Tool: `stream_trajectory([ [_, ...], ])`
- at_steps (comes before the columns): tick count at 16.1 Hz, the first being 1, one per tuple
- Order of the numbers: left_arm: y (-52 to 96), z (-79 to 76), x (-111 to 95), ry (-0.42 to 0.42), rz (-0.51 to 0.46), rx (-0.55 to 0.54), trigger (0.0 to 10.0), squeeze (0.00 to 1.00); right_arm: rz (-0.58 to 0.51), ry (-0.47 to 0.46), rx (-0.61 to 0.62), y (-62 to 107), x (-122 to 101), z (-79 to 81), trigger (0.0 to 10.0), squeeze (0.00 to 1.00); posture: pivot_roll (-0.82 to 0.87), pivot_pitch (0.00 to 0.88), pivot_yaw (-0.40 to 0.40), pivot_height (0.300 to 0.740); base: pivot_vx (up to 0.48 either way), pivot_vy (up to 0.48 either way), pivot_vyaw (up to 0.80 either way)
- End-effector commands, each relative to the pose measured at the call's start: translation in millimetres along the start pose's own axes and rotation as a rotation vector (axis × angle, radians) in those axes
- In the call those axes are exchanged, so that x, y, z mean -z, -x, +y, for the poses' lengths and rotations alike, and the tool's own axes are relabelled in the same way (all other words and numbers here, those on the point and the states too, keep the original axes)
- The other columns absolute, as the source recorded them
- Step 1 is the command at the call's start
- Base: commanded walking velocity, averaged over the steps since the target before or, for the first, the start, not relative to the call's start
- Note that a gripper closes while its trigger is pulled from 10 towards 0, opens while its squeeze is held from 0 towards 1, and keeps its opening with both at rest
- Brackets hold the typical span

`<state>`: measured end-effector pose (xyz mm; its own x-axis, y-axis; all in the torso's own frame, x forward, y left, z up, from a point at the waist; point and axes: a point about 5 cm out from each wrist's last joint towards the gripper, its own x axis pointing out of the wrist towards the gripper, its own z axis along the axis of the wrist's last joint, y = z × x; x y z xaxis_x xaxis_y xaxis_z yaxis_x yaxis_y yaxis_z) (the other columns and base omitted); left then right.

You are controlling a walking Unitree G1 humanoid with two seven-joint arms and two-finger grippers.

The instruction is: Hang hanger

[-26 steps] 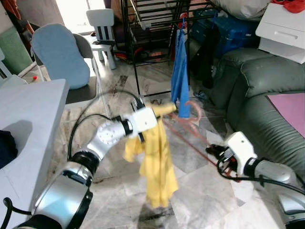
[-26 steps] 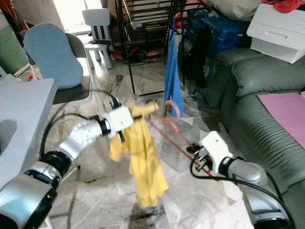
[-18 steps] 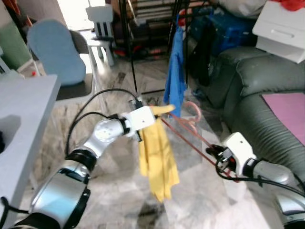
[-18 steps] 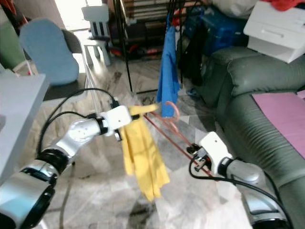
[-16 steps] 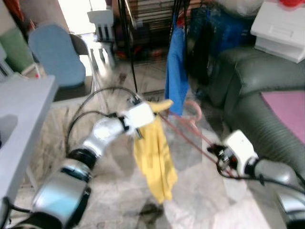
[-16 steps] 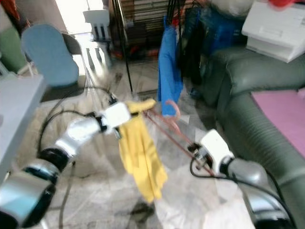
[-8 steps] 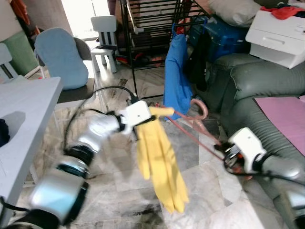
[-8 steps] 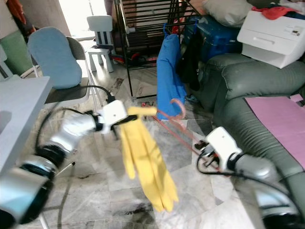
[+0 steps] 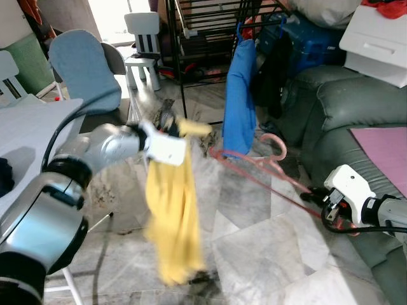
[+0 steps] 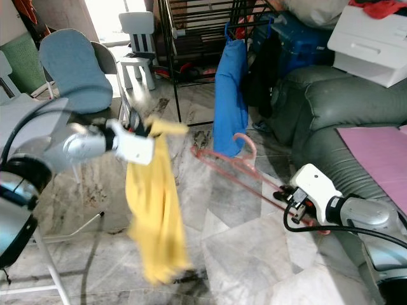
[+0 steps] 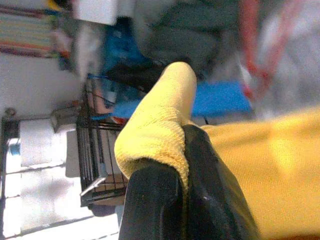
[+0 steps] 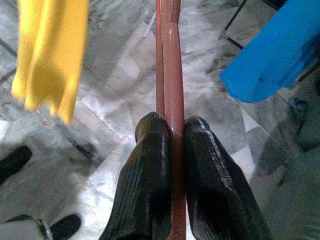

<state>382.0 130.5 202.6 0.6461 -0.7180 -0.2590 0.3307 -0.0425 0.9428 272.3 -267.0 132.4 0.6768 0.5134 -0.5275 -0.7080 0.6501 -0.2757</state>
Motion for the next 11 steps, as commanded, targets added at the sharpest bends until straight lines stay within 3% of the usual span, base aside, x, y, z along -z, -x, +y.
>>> stream_trajectory([
  [1,0.8,8.5,1,0.149,-0.014,-0.060,10.0,0.00,-0.017,0.017,-0.031,0.6,-6,0.8,10.0,0.00,-0.23,0.000,0.092,0.740,0.000,0.000,0.00],
  [2,-3.2,4.1,-3,0.243,-0.053,-0.039,10.0,0.00,-0.015,0.013,-0.042,0.1,-5,2.4,10.0,0.00,-0.23,0.000,0.094,0.740,0.000,0.000,0.00],
  [5,-4.5,-19.0,-13,-0.015,-0.121,0.057,10.0,0.00,-0.006,0.020,-0.059,3.6,-4,0.3,10.0,0.00,-0.23,0.000,0.099,0.740,0.000,0.000,0.00],
  [8,1.0,-33.1,-14,-0.143,-0.149,0.165,10.0,0.00,0.007,0.026,-0.060,11.9,-4,-5.8,10.0,0.00,-0.24,0.000,0.105,0.740,0.000,0.000,0.00],
  [11,1.6,-32.5,-6,-0.246,-0.104,0.108,10.0,0.00,0.028,0.018,-0.144,19.7,-2,-0.4,10.0,0.00,-0.24,0.000,0.104,0.740,0.000,0.000,0.00],
])
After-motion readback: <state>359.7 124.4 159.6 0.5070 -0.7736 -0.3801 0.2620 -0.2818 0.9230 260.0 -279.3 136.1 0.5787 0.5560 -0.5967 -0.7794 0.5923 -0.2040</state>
